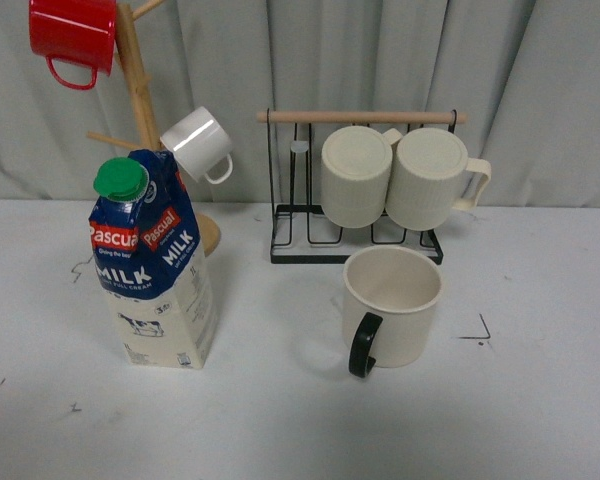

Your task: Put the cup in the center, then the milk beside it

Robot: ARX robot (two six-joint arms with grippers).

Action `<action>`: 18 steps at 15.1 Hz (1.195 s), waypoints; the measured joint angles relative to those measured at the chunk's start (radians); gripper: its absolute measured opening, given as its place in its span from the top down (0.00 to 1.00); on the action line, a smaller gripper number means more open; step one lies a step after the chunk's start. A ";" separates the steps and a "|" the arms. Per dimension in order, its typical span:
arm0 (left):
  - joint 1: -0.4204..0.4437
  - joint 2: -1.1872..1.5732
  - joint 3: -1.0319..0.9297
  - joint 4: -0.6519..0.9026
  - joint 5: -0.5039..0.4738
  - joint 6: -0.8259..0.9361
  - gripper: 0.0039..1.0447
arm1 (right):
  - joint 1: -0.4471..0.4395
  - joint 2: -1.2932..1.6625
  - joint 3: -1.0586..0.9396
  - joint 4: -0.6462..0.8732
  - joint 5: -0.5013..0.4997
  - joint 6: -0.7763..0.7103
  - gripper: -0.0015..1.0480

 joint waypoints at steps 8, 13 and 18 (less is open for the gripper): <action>-0.173 0.988 0.523 0.211 -0.234 -0.138 0.06 | 0.000 0.000 0.000 0.000 0.000 -0.002 0.06; -0.213 1.404 0.759 0.306 -0.184 -0.060 0.06 | 0.000 0.000 0.000 0.000 0.000 -0.002 0.06; -0.194 1.545 0.795 0.328 -0.153 -0.055 0.06 | 0.000 0.000 0.000 0.000 0.000 -0.002 0.06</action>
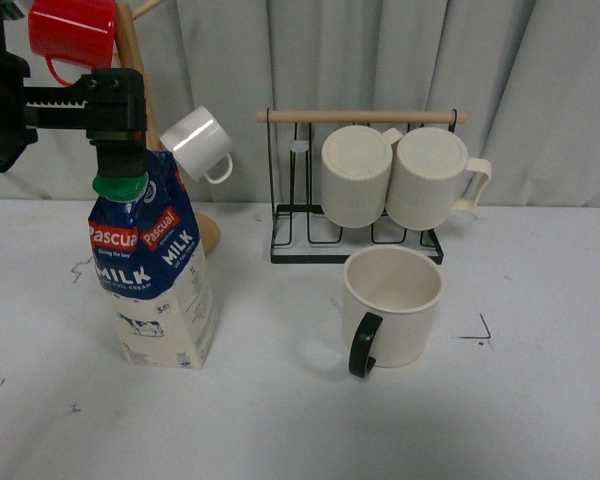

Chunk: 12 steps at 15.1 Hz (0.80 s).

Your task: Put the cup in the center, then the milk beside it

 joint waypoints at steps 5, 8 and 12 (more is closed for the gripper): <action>-0.016 0.069 0.003 0.011 0.028 -0.048 0.06 | 0.000 0.000 0.000 0.000 0.000 0.000 0.06; -0.024 0.151 0.013 0.023 0.023 -0.057 0.06 | 0.000 0.000 0.000 0.000 0.000 0.000 0.06; -0.026 0.179 0.017 0.024 0.021 -0.079 0.48 | 0.000 0.000 0.000 0.000 0.000 0.000 0.06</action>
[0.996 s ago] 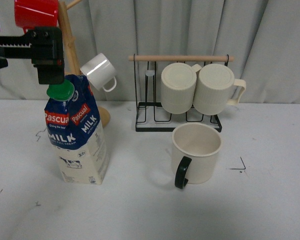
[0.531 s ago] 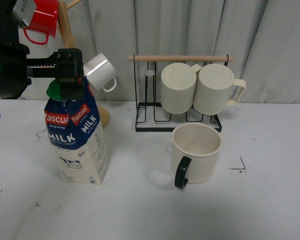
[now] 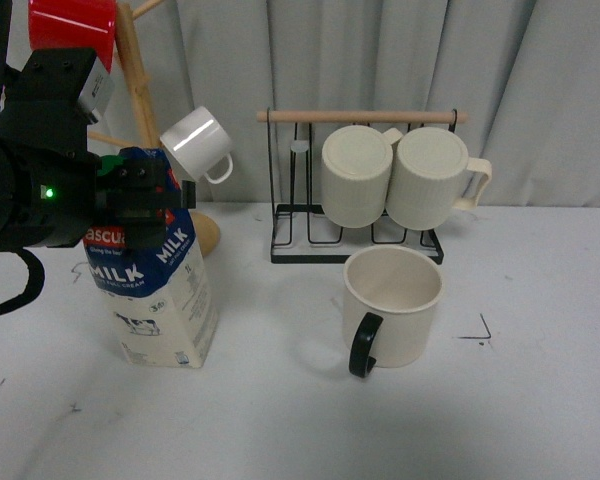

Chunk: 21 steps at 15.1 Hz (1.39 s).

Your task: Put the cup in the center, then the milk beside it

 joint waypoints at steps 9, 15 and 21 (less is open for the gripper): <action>-0.135 -0.009 0.041 -0.051 -0.053 -0.028 0.84 | 0.000 0.000 0.000 0.000 0.000 0.000 0.06; -0.259 0.110 0.147 -0.035 -0.139 -0.037 0.84 | 0.000 0.000 0.000 0.000 0.000 0.000 0.06; -0.331 0.136 0.163 -0.014 -0.173 -0.024 0.84 | 0.000 0.000 0.000 0.000 0.000 0.000 0.06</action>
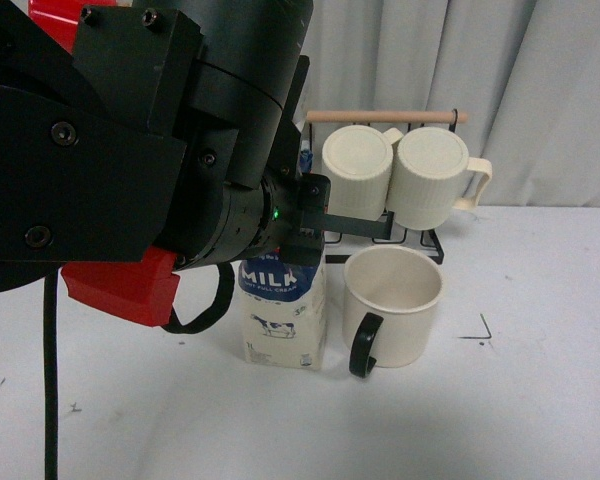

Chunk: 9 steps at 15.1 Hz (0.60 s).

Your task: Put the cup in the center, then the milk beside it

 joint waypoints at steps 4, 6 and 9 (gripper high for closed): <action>-0.024 -0.001 0.019 -0.013 0.029 -0.070 0.64 | 0.000 0.000 0.000 0.000 0.000 0.000 0.06; -0.027 -0.028 0.021 -0.022 0.054 -0.122 0.43 | 0.000 0.000 0.000 0.000 0.000 0.000 0.06; -0.015 -0.121 -0.008 -0.010 0.069 -0.196 0.12 | 0.000 0.000 0.000 0.000 0.000 0.000 0.06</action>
